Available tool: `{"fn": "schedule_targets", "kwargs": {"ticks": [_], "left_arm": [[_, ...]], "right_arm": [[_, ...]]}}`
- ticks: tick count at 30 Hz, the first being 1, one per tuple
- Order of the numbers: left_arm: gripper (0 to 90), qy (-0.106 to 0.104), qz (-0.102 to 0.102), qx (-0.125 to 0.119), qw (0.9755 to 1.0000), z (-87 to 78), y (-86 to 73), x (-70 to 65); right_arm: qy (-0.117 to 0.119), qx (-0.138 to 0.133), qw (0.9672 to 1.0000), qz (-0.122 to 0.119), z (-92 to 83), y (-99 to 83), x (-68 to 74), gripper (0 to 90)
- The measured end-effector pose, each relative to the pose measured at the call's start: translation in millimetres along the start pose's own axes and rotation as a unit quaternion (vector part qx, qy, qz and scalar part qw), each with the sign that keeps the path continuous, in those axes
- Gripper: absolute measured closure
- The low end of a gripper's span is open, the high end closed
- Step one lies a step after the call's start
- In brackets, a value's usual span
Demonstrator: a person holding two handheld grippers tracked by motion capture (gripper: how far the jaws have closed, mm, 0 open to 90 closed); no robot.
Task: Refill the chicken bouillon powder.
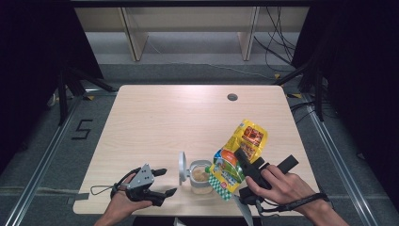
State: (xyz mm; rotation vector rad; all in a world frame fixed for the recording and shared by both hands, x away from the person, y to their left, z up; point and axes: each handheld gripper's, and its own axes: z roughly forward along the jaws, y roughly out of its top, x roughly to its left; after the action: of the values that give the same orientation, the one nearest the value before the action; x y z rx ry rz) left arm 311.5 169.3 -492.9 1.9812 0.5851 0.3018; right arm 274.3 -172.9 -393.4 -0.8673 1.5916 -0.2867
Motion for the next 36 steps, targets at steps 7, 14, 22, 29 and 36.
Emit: {"fn": "schedule_targets", "kwargs": {"ticks": [7,14,22,29,36], "left_arm": [[23.4,0.0,0.0,0.0,1.0,0.1,0.0,-0.2],[23.4,0.0,0.0,0.0,1.0,0.0,0.0,-0.1],[23.4,0.0,0.0,0.001,1.0,0.1,0.0,-0.2],[23.4,-0.001,0.0,0.0,1.0,0.0,0.0,-0.2],[23.4,-0.002,-0.001,0.001,1.0,0.2,-0.1,-0.2]], "right_arm": [[-0.003,0.001,1.0,-0.001,-0.2,-0.8,-0.3,64.6],[-0.002,-0.001,1.0,0.001,-0.4,-1.2,-0.6,65.2],[-0.005,0.003,1.0,0.0,-0.7,-1.7,-1.1,66.2],[-0.001,-0.002,1.0,0.007,1.6,-0.3,-1.7,67.7],[0.0,-0.015,0.9998,0.014,4.8,-1.2,-3.9,68.8]]}}
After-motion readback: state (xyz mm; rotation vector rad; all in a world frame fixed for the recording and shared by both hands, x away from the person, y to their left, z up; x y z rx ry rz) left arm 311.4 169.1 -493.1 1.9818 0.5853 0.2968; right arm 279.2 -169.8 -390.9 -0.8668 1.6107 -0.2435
